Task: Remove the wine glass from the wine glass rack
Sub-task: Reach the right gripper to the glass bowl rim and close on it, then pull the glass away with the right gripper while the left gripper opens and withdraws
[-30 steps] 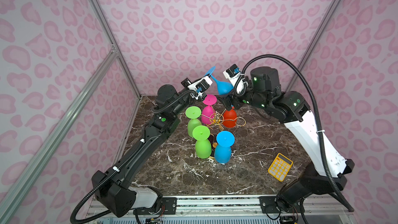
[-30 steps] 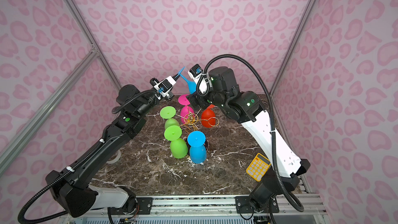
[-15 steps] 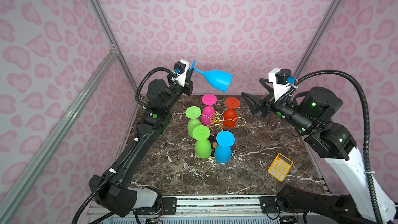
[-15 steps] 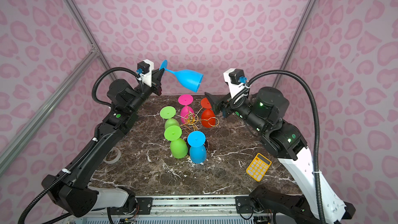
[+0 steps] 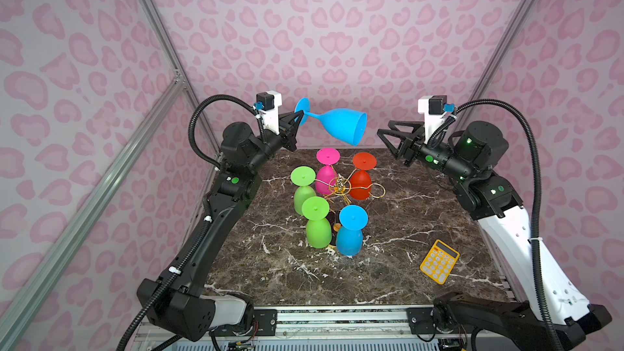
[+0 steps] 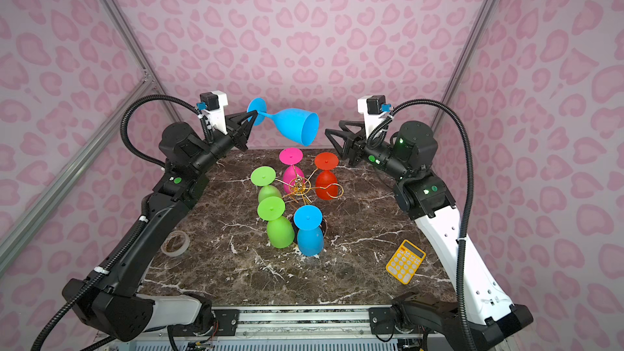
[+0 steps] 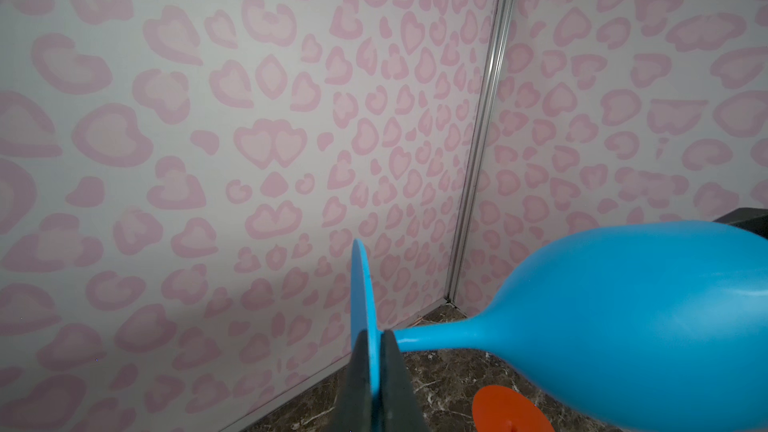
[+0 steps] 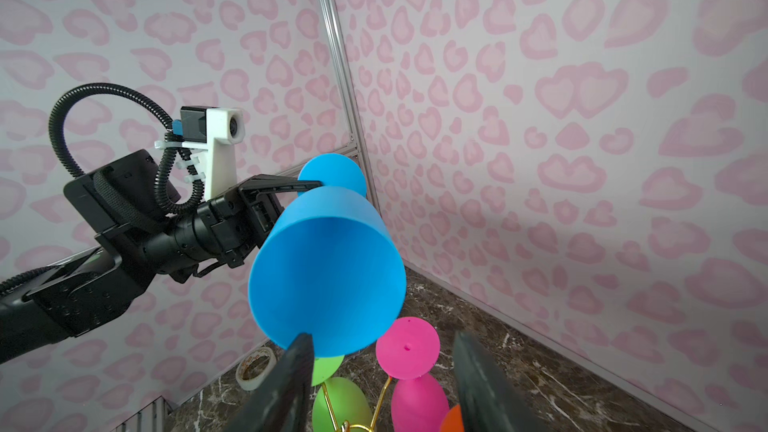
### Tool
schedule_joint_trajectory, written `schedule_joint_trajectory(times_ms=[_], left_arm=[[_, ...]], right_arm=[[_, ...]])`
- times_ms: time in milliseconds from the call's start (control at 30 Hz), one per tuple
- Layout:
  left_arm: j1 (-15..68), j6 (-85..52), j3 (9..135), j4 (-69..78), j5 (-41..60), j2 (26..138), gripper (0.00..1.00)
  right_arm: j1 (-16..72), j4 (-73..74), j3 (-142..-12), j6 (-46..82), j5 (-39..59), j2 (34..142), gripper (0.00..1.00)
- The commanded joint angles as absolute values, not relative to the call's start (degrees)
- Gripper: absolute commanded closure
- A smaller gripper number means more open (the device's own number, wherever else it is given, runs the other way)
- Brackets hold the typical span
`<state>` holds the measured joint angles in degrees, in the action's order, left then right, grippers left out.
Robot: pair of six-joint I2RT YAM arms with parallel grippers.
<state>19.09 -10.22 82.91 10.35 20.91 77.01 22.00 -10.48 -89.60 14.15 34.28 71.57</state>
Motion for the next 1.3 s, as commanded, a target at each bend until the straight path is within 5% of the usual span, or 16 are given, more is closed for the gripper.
schedule_joint_trajectory(times_ms=[0, 433, 867, 1000, 1267], left_arm=[[18.9, -12.39, 82.79, 12.03, 22.76, 76.44, 0.97], [18.9, -14.59, 81.94, 12.79, 23.89, 75.7, 0.97], [18.9, -16.16, 80.86, 13.65, 23.22, 74.75, 0.96], [18.94, -15.59, 80.2, 14.12, 22.85, 74.48, 0.85], [18.9, -13.23, 79.83, 13.71, 20.59, 73.36, 0.31]], right_arm=[[21.97, -6.98, -90.59, 16.82, 37.09, 73.48, 0.45], [27.32, -9.99, -98.11, 16.25, 33.16, 81.72, 0.53], [28.26, -12.58, -100.8, 15.29, 31.38, 83.85, 0.93], [28.22, -13.88, -101.42, 15.29, 31.1, 83.47, 1.0], [27.67, -14.27, -101.76, 15.32, 28.45, 79.64, 1.0]])
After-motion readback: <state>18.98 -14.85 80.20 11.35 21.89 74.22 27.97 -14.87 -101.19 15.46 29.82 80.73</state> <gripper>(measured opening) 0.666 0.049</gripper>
